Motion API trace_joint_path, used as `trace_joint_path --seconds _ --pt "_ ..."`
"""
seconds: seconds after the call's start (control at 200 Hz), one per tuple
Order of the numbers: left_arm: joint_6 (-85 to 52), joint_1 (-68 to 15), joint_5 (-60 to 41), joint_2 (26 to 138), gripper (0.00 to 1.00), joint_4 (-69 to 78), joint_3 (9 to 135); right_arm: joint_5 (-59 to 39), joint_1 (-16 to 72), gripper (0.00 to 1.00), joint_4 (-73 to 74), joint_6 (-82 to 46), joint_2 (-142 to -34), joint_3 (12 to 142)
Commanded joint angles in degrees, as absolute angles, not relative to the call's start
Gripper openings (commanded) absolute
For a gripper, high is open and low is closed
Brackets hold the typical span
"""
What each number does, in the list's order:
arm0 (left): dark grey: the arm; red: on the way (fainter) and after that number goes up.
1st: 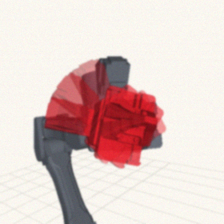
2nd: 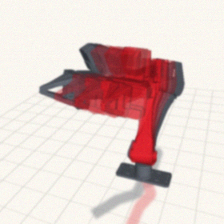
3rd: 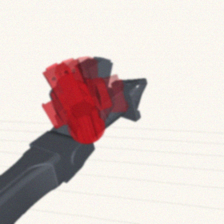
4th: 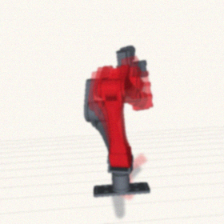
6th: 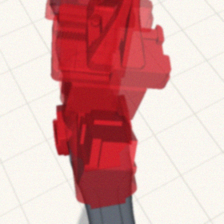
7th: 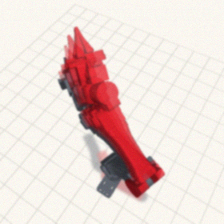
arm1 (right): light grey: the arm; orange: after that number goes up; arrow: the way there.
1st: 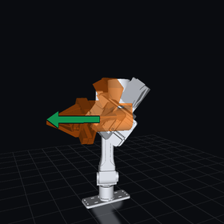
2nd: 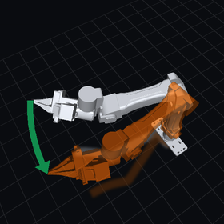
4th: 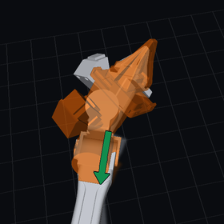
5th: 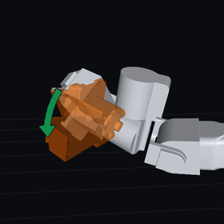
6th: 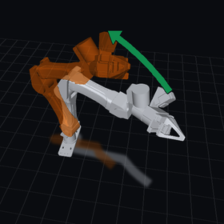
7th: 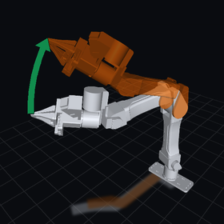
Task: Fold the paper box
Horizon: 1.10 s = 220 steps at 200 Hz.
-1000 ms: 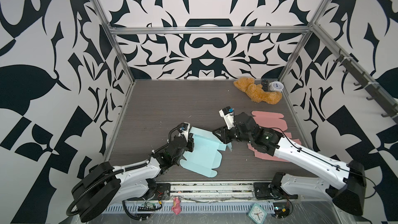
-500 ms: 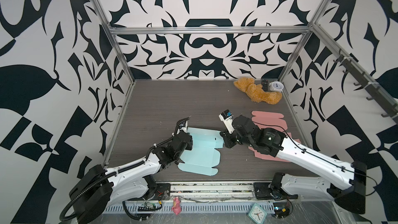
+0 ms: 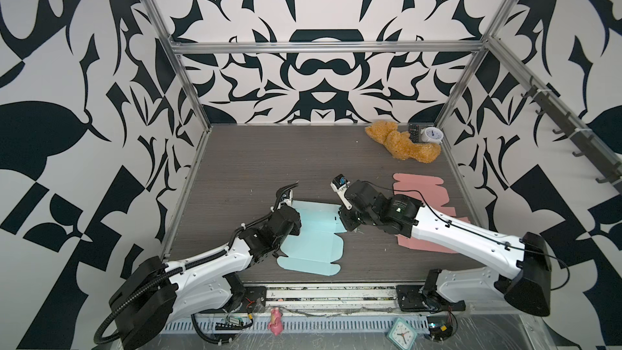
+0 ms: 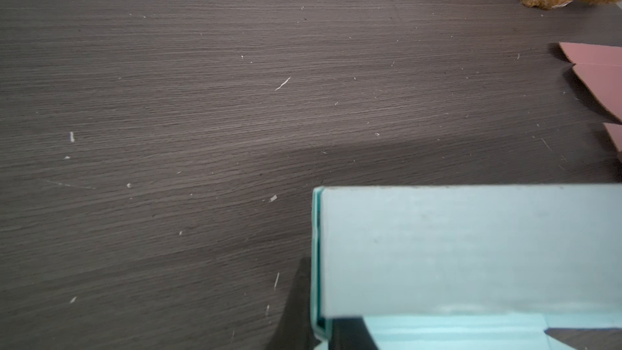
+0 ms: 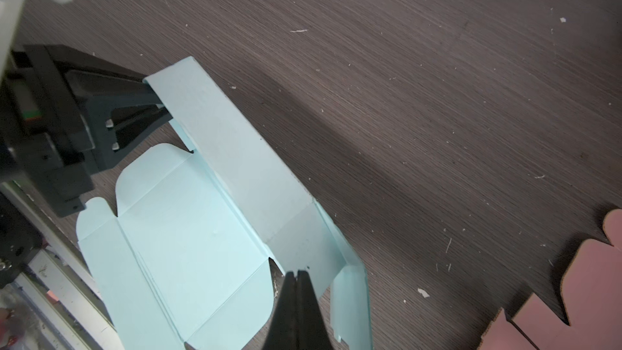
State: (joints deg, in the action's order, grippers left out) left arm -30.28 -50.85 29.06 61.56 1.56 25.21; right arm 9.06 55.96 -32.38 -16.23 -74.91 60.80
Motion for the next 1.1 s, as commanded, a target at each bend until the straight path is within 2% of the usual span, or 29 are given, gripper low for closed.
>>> trace_joint_path --seconds 0.0,0.205,0.695,1.095 --pt "-31.75 -50.71 28.92 61.58 0.0 1.59 26.94 10.54 56.33 0.0 -31.87 -14.59 -75.51 62.82" --pt "-31.85 -50.65 28.53 61.26 0.0 1.46 26.98 13.18 56.32 0.0 -31.42 -13.86 -76.77 62.31" --pt "-33.51 -50.63 27.59 59.41 0.0 0.98 26.63 6.82 56.6 0.0 -25.99 -14.31 -79.56 63.08" --pt "-35.2 -48.46 24.8 58.4 0.0 -0.41 26.37 7.21 56.69 0.0 -25.31 -14.0 -76.81 61.8"
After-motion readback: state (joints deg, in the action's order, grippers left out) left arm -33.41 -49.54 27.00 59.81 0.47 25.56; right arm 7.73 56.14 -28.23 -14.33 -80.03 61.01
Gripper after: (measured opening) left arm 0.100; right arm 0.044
